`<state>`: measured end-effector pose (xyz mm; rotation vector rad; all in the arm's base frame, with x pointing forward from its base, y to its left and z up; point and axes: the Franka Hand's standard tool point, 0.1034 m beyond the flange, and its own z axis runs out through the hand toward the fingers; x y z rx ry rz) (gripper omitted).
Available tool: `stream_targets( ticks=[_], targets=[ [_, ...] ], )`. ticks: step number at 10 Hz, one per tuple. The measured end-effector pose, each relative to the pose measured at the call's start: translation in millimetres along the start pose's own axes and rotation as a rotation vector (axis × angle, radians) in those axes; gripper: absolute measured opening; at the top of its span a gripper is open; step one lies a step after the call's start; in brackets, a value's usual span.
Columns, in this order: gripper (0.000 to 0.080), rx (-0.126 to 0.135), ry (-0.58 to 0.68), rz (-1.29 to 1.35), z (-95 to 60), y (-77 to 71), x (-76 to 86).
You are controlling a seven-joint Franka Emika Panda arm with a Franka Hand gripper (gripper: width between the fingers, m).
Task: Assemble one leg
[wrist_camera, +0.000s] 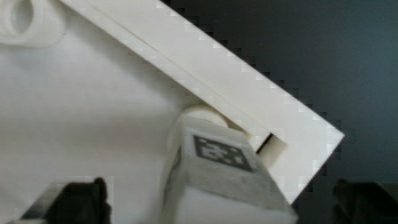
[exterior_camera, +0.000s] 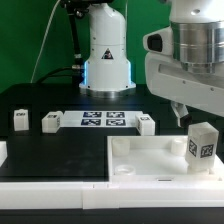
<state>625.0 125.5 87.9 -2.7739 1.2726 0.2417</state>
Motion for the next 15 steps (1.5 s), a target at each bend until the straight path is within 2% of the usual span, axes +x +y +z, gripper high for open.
stream_targets(
  ticks=[5,8,9,10,11,12,13,15],
  targets=[
    [0.0649,-0.008,0.01,-0.703,-1.7,-2.0,1.0],
    [0.0649,-0.012,0.009,-0.967,-1.4,-0.7,2.8],
    [0.0649,-0.012,0.009,-0.966,-1.4,-0.7,2.8],
    [0.0541,-0.012,0.009,-0.966,-1.4,-0.7,2.8],
    [0.0541,-0.012,0.009,-0.965,-1.4,-0.7,2.8],
    [0.0357,-0.013,0.01,-0.965,-1.5,-0.5,3.2],
    [0.0297,-0.012,0.01,-0.958,-1.6,-0.1,4.0],
    [0.0297,-0.011,0.011,-0.863,-1.8,0.3,4.6]
  ],
)
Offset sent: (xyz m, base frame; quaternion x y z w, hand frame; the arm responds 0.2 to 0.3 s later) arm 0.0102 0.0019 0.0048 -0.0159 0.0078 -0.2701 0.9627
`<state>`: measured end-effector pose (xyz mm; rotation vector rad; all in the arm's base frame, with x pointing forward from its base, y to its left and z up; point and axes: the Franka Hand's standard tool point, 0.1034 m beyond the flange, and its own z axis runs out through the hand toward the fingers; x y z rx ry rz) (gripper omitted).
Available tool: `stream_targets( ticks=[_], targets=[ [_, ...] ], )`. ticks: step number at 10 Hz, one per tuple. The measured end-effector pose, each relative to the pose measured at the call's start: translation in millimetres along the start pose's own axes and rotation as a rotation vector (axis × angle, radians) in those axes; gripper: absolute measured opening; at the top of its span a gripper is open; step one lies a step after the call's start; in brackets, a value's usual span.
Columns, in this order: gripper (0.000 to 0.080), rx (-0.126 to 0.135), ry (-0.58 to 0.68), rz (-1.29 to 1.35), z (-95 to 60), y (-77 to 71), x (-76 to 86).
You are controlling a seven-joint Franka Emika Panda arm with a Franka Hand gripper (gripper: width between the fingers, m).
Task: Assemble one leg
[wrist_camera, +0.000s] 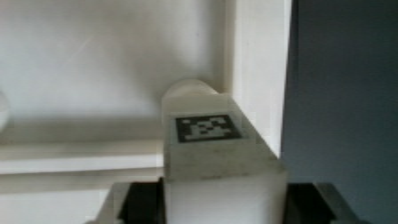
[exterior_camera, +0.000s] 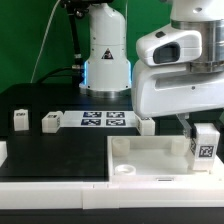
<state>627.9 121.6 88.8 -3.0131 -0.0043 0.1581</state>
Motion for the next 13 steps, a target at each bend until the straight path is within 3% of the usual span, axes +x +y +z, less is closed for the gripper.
stream_targets(
  ticks=[4,9,11,12,13],
  targets=[
    [0.0297,0.003,0.001,0.626,0.9,1.6,-0.1],
    [0.0297,0.012,-0.009,1.146,1.4,-3.2,-0.5],
    [0.0297,0.013,-0.009,1.144,1.5,-3.9,-0.6],
    [0.044,0.007,-0.006,1.034,1.5,-3.2,-0.7],
    [0.044,0.004,-0.004,0.895,1.5,-3.4,-0.8]
  ],
)
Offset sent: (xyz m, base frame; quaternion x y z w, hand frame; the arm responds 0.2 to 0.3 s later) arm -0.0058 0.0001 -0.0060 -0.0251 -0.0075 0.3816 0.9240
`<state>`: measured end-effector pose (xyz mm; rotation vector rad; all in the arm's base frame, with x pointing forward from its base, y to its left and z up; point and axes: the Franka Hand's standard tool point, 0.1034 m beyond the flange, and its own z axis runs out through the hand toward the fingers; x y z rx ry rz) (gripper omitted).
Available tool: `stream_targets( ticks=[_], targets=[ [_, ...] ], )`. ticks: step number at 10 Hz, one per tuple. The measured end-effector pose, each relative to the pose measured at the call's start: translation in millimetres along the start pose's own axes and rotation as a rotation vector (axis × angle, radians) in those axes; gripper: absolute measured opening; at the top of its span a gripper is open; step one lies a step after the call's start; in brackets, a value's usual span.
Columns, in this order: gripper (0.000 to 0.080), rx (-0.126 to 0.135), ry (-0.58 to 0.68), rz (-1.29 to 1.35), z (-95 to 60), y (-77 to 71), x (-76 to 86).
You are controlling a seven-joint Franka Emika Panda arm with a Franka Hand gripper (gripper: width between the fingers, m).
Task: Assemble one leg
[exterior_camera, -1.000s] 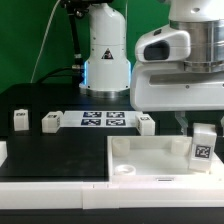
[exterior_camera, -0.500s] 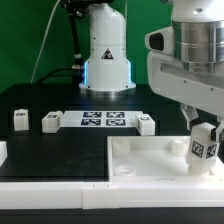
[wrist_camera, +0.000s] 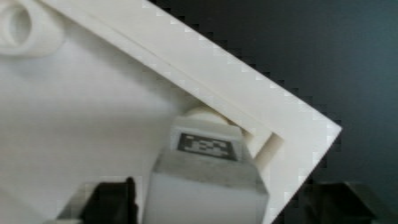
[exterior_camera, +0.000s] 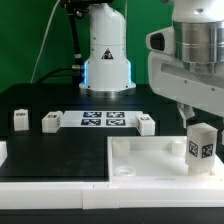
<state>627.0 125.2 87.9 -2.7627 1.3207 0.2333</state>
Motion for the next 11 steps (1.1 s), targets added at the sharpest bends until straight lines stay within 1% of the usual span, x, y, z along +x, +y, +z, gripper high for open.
stream_targets(
  ticks=[1,2,5,7,10,11],
  targets=[
    [0.0577,-0.001,0.001,-0.123,0.1,0.5,0.7],
    [0.0636,-0.005,0.006,-0.268,0.2,0.8,1.2],
    [0.0647,-0.004,0.015,-0.625,1.0,-0.3,2.2],
    [0.0649,-0.016,0.02,-0.891,1.1,-0.4,1.7],
    [0.0649,-0.018,0.021,-1.161,0.6,0.2,4.1],
    [0.0522,-0.018,0.021,-1.167,0.5,0.3,4.3]
  ],
)
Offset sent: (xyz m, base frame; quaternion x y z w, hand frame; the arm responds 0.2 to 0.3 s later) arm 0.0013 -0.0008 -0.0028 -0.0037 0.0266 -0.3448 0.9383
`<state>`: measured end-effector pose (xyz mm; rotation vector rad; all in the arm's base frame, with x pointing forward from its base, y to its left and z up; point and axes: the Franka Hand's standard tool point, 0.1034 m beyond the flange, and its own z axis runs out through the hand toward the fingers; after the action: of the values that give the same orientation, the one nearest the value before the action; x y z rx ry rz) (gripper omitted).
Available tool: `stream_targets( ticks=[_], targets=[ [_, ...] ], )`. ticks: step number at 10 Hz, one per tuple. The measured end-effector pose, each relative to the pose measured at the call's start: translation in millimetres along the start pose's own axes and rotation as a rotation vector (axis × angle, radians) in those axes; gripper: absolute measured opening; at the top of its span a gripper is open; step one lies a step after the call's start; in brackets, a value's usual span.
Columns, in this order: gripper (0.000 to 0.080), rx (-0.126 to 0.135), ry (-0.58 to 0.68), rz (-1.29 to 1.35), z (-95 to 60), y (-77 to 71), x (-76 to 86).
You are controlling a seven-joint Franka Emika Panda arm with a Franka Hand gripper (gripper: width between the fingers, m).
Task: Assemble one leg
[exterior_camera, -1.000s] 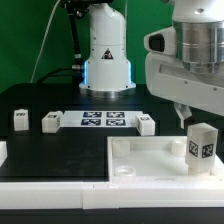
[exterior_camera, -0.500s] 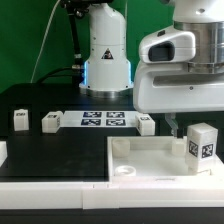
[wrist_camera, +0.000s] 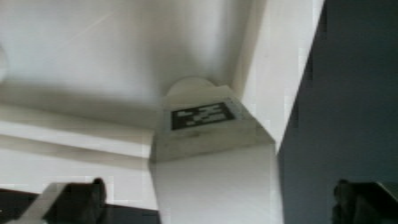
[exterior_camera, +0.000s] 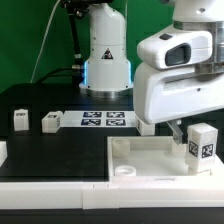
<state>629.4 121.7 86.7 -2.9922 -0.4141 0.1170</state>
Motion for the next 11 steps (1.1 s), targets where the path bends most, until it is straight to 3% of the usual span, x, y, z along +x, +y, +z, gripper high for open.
stream_targets(
  ticks=[1,2,3,4,8,11],
  targets=[
    [0.0522,0.0,0.0,0.002,0.0,0.0,0.0],
    [0.0377,0.001,0.0,0.024,0.0,-0.1,0.0],
    [0.0291,0.001,0.001,0.054,-0.1,0.4,0.1],
    [0.0291,0.001,0.001,0.053,-0.1,0.8,0.0],
    [0.0291,0.045,0.009,0.718,0.7,7.5,0.2],
    [0.0291,0.054,0.008,1.056,0.6,9.0,1.2]
  ],
)
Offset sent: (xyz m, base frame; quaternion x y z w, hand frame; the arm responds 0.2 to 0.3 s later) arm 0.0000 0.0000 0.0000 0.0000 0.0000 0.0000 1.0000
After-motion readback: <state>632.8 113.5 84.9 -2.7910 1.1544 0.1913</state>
